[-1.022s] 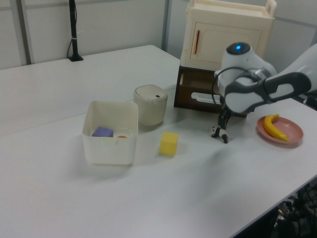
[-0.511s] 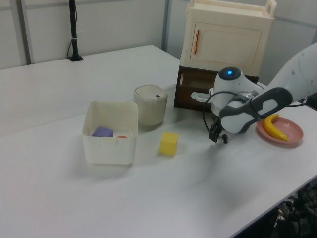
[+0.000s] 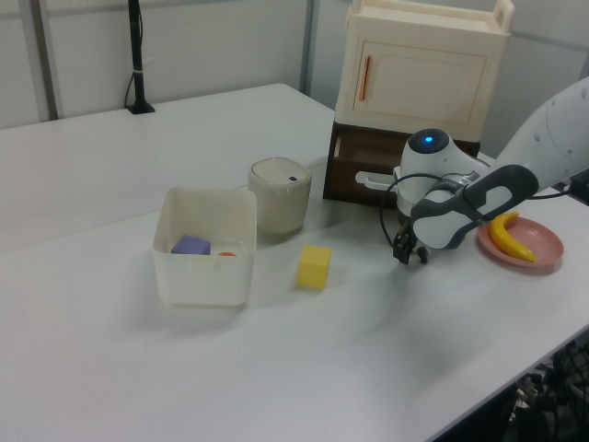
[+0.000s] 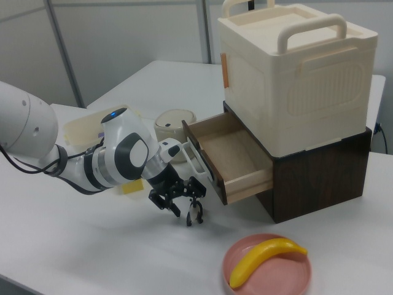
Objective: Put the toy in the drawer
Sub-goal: 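Close the gripper on the panda toy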
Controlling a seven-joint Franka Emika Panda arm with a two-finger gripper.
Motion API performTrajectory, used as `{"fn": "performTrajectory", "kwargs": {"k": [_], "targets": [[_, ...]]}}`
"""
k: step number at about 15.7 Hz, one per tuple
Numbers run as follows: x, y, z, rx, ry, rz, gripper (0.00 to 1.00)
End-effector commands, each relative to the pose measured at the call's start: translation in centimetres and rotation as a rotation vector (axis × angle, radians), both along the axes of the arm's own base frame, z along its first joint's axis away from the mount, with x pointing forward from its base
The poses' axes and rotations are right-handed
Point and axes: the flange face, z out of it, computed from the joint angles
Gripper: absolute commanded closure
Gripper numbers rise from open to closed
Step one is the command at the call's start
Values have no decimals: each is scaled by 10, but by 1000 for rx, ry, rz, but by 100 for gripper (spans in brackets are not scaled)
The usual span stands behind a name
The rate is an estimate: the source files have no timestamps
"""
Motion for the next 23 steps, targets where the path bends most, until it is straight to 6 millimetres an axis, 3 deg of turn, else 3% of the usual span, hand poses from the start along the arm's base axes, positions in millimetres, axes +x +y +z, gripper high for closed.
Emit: {"fn": "performTrajectory", "kwargs": {"k": [1, 3, 6, 9, 16, 20, 23], "targets": [[2, 4, 7, -8, -30, -6, 27], [2, 8, 20, -4, -59, -23, 27], [-2, 29, 59, -13, -86, -12, 27], [-8, 36, 84, -27, -91, -15, 27], [-18, 30, 68, -158, -39, 104, 27], [-20, 39, 59, -60, -163, -186, 26], [-20, 44, 57, 48, -269, -456, 19]]}}
